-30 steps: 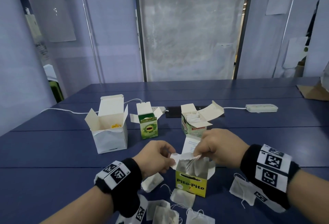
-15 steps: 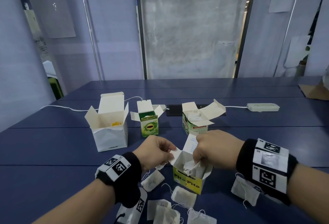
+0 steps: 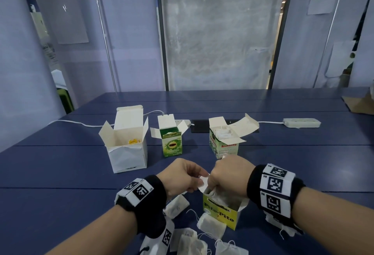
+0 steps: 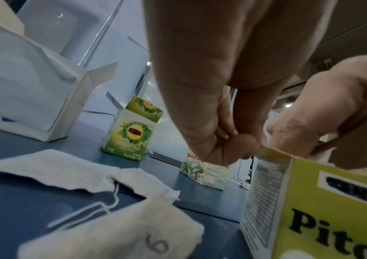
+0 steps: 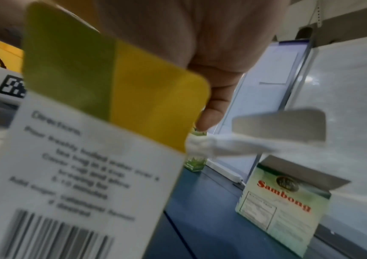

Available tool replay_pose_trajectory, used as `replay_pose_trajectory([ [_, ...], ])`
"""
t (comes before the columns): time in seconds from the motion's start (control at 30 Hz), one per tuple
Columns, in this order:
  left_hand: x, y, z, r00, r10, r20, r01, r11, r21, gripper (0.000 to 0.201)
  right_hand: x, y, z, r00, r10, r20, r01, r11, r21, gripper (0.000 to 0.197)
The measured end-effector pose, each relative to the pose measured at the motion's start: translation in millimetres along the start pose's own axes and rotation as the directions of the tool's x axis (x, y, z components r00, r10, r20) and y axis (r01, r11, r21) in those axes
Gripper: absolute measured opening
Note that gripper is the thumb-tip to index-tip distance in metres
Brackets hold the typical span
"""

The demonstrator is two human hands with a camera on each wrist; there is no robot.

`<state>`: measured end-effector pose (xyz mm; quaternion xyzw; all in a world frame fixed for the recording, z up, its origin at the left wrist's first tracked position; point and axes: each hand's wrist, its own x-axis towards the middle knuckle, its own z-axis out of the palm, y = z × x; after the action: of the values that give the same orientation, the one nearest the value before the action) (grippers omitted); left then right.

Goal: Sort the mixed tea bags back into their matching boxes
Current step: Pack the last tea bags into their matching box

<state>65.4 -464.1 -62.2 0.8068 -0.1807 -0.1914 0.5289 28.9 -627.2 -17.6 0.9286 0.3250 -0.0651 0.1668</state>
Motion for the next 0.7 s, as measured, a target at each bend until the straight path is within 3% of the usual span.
replay_pose_trajectory([
  [0.23, 2.3, -4.3, 0.7, 1.0, -0.022, -0.01, 0.022, 0.998, -0.061, 0.021, -8.7, 9.3, 22.0, 0.971, 0.128, -0.201, -0.098, 0.984, 0.152, 0.028],
  [0.37, 4.5, -2.8, -0.7, 1.0, -0.029, 0.005, 0.03, 0.998, -0.054, 0.021, -19.9, 20.0, 25.7, 0.944, 0.252, -0.214, -0.184, 0.939, 0.292, 0.068],
  [0.5, 8.0, -0.3, 1.3, 0.999, -0.033, 0.024, 0.034, 0.999, -0.041, 0.021, -17.5, 22.3, 28.2, 0.96, 0.25, -0.123, -0.226, 0.957, 0.183, 0.109],
  [0.57, 8.2, 2.2, 5.4, 0.999, -0.034, 0.037, 0.036, 0.999, -0.036, 0.02, -10.1, 16.3, 33.2, 0.964, 0.243, -0.106, -0.232, 0.967, 0.105, 0.108],
  [0.7, 7.5, 4.1, 10.5, 0.998, -0.012, 0.054, 0.013, 1.0, -0.025, 0.019, -0.4, 4.6, 42.5, 0.954, 0.257, -0.155, -0.25, 0.966, 0.064, 0.083],
])
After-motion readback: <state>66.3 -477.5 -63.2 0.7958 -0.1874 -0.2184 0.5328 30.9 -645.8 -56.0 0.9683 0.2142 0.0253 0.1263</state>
